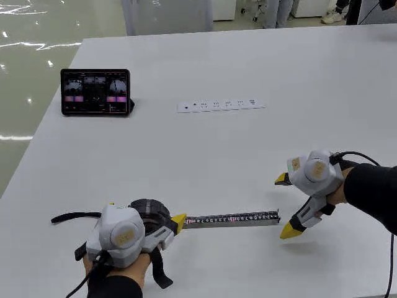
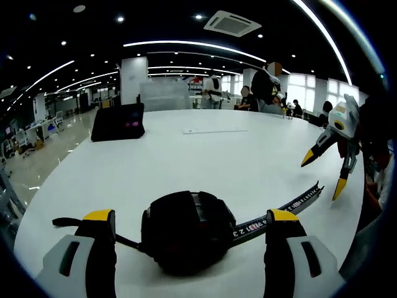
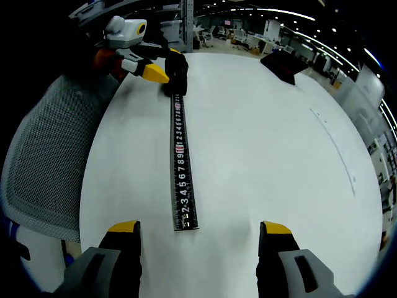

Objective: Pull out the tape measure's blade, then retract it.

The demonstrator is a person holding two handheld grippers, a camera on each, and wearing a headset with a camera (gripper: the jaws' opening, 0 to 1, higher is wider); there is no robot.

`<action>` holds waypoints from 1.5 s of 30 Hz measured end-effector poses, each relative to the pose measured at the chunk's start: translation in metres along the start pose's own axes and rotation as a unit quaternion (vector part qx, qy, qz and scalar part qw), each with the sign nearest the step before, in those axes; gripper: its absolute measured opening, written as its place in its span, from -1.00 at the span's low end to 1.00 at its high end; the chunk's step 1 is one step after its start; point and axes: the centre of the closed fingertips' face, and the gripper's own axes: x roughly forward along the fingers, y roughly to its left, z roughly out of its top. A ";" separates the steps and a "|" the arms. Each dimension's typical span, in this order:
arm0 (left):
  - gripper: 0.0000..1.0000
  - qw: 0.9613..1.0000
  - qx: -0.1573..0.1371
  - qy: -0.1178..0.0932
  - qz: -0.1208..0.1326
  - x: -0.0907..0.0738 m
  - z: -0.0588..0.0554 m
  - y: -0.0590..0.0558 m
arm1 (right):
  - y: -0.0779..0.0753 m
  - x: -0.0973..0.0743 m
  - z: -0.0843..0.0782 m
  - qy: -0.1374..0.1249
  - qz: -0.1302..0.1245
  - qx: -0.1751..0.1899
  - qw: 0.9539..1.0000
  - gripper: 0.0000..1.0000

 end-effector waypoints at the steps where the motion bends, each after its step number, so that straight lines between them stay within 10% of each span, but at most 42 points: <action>1: 0.98 1.000 -0.005 -0.003 -0.002 0.000 0.001 -0.002 | 0.001 0.000 0.000 0.000 0.002 -0.003 1.000 0.43; 22: 0.98 1.000 -0.024 -0.007 -0.007 0.007 -0.001 -0.001 | 0.010 0.007 0.001 0.014 0.014 -0.027 0.999 -0.43; 45: 0.84 0.999 -0.041 -0.013 -0.002 0.010 0.001 0.006 | 0.012 0.013 -0.003 0.040 0.023 -0.027 0.999 -0.78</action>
